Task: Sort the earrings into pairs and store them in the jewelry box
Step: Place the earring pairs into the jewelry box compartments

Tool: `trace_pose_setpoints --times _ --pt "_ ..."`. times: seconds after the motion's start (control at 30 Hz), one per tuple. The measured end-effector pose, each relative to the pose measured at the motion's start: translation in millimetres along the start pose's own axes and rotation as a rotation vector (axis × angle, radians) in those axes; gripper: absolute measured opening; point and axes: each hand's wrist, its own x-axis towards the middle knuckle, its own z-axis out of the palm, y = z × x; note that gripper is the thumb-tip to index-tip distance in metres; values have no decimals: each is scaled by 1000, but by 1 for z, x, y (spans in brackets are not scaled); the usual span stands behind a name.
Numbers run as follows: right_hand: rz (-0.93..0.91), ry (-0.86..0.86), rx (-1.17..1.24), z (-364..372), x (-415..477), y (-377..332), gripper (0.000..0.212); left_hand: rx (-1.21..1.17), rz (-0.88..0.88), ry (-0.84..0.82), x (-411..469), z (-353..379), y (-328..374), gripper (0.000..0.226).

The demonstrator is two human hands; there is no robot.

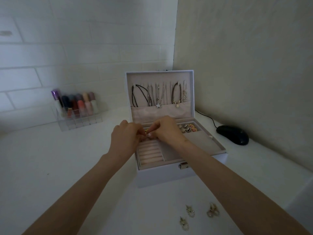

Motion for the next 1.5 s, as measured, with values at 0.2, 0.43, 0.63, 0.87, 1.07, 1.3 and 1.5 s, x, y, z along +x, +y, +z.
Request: trace_pose_setpoints --times 0.2,0.43,0.63,0.87,1.07,1.3,1.5 --pt "-27 10 -112 1 0 -4 13 114 96 73 1 6 -3 8" --pt "-189 59 -272 4 -6 3 9 241 186 133 -1 7 -5 9" --pt "-227 -2 -338 -1 -11 8 16 305 144 -6 -4 1 -4 24" --pt "-231 1 -330 -3 -15 8 25 369 159 -5 -2 5 3 21" --pt "-242 4 -334 -9 -21 7 32 368 212 63 -7 6 -1 27" --pt "-264 -30 -333 -5 -20 9 28 318 189 81 -5 2 1 23" --pt "-306 -15 -391 -9 -23 8 31 311 208 75 -1 6 -3 13"
